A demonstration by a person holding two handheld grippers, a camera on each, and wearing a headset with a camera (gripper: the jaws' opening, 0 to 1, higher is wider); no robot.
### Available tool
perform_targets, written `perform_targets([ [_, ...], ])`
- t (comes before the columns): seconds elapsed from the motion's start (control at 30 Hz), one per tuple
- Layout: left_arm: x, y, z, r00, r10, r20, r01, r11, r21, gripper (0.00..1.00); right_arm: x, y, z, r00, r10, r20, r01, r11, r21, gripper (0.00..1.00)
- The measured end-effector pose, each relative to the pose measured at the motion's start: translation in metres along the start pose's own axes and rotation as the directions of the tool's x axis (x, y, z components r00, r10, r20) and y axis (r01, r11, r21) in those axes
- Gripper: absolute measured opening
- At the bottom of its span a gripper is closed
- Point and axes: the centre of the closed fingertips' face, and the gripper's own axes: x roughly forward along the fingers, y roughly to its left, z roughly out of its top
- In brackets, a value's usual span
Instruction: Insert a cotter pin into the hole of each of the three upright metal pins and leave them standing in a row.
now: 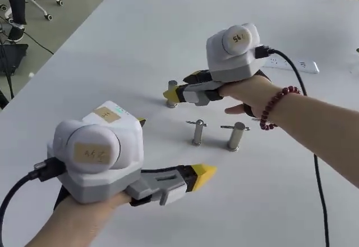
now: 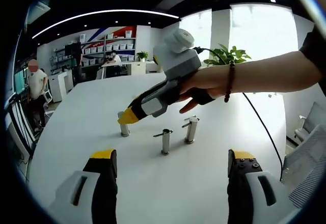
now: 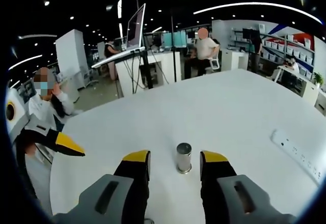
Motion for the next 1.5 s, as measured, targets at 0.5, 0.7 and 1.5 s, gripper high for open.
perform_targets([
  [0.5,-0.009,0.015,0.009,0.999,0.034,0.031,-0.033,0.999,-0.019,0.99,0.03,-0.015,-0.003,0.9985,-0.055,0.0,0.055,0.998,0.044,0.18],
  [0.7,-0.011,0.018,0.01,0.999,0.037,0.025,-0.037,0.999,-0.007,0.99,0.029,-0.018,-0.003,0.9977,-0.067,0.0,0.067,0.997,0.037,0.14],
  [1.5,-0.016,0.004,0.006,0.9984,-0.056,-0.012,0.056,0.998,0.041,0.99,0.013,0.007,-0.01,0.9968,-0.04,-0.069,0.037,0.998,-0.046,0.08],
])
